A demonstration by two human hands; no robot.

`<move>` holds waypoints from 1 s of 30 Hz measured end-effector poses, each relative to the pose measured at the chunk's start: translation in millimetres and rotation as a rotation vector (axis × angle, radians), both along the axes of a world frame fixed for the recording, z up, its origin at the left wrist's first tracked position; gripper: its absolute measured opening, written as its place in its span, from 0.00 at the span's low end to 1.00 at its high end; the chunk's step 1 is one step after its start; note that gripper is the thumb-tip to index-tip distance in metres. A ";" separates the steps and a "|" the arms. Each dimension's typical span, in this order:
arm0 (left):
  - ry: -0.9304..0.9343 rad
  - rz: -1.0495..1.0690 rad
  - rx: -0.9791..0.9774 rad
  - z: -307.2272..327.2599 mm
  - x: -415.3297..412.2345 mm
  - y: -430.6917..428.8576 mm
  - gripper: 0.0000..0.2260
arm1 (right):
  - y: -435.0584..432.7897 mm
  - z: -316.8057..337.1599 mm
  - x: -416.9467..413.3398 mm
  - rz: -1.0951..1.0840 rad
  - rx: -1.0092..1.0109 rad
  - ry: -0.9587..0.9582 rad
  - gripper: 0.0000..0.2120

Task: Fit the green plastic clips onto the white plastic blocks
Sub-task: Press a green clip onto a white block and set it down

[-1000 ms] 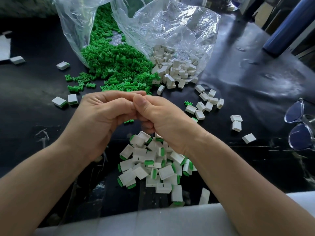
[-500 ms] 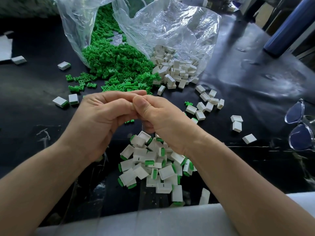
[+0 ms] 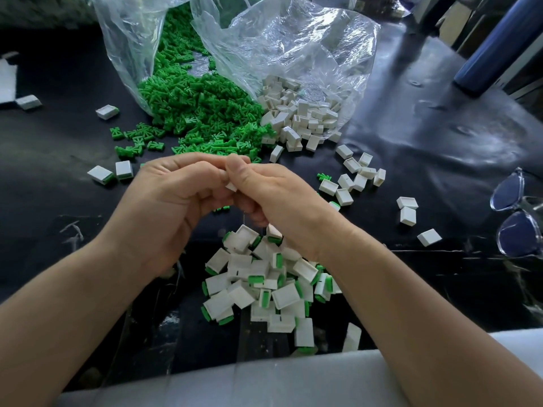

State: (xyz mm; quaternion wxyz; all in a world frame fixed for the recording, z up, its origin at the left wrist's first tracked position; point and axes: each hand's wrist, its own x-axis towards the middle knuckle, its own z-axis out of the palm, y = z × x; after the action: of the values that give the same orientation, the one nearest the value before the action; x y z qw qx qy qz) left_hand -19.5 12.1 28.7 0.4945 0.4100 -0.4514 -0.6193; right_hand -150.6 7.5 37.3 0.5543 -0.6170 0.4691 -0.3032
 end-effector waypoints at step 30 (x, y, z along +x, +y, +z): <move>-0.198 -0.014 -0.022 1.0 0.4 2.1 0.08 | -44.4 -30.8 -35.2 -0.253 -0.478 0.888 0.14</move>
State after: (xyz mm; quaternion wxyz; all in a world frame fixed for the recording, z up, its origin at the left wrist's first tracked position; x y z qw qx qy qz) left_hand -19.0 14.2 29.7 0.4477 0.4606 -0.5075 -0.5744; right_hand -185.7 -37.0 6.5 0.1044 -0.7341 0.6476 -0.1757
